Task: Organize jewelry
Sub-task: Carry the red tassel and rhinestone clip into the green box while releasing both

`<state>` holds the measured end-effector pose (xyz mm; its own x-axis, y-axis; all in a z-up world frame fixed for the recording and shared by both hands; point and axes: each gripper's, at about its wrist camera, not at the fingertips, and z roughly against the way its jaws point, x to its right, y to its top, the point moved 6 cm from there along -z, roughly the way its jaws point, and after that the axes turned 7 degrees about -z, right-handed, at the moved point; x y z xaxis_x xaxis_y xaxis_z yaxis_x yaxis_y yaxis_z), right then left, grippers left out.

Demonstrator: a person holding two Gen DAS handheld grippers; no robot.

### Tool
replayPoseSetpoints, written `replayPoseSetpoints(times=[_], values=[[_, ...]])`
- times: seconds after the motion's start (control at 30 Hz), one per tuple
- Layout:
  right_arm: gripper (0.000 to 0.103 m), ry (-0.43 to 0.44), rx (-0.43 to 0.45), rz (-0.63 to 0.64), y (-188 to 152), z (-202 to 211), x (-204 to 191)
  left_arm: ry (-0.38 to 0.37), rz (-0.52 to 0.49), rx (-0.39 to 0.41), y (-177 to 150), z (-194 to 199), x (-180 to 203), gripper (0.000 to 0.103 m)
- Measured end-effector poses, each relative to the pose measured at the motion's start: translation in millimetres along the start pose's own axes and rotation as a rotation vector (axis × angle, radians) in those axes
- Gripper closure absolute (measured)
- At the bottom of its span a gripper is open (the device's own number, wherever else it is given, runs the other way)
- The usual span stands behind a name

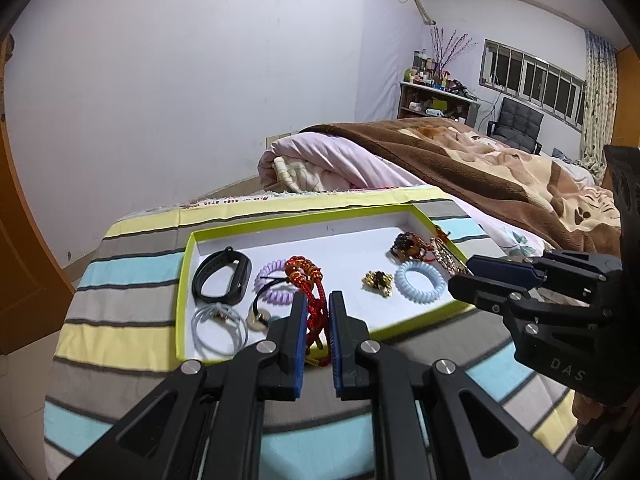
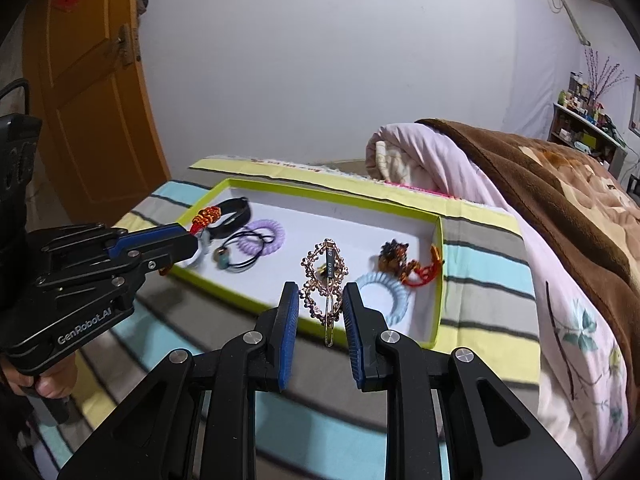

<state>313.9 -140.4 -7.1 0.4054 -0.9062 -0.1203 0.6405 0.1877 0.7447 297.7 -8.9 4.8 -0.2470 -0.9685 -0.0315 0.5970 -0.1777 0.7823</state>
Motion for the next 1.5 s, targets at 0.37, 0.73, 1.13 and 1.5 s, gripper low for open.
replayPoseSetpoints(times=[0.37,0.73,1.13,1.5], values=[[0.08,-0.024,-0.075,-0.022,6,-59,20,-0.017,-0.001,-0.059,-1,-46,-3,0.092],[0.079,-0.022,-0.111,-0.033,3,-76,27,-0.03,-0.008,-0.101,-12,-66,-4,0.092],[0.072,-0.016,-0.095,-0.038,2,-68,26,-0.038,0.001,-0.102,-13,-65,-3,0.079],[0.072,-0.001,-0.04,-0.048,0,-29,18,-0.021,0.023,-0.071,-16,-39,-5,0.079]])
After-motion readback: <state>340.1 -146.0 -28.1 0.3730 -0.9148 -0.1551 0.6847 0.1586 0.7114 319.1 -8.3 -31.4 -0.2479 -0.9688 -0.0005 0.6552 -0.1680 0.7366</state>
